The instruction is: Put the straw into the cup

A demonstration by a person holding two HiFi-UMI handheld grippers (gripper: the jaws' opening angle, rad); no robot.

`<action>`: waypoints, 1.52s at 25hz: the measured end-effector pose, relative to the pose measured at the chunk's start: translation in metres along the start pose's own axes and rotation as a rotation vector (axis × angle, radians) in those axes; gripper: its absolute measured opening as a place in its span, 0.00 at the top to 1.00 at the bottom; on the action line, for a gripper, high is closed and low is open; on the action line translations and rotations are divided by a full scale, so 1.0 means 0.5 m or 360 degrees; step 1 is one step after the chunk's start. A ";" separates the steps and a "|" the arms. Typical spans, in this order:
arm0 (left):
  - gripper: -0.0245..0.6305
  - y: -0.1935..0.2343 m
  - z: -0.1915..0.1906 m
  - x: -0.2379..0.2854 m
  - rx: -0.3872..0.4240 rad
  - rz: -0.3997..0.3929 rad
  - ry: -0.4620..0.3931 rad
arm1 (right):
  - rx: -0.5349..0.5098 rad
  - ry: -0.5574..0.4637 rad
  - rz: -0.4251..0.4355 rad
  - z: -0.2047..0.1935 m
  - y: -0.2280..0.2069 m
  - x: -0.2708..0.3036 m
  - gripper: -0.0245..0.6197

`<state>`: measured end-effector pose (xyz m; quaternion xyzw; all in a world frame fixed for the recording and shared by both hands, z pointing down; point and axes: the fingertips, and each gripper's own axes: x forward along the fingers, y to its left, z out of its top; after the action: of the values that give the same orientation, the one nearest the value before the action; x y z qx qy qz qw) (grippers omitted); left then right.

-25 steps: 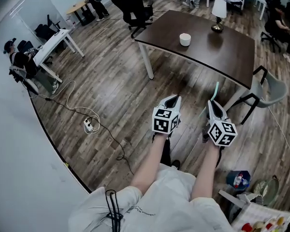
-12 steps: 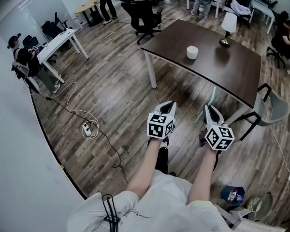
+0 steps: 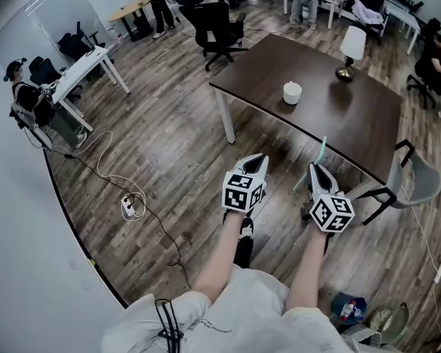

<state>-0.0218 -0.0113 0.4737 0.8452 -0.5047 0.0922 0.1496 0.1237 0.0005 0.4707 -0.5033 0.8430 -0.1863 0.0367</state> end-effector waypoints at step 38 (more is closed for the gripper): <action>0.96 0.266 0.137 0.363 0.0012 -0.0385 0.0046 | -0.0073 0.0009 -0.0220 0.102 -0.110 0.425 0.89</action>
<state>-0.0523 -0.2442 0.4864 0.8992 -0.3963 0.0875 0.1635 0.0782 -0.2202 0.4693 -0.5604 0.8104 -0.1705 0.0099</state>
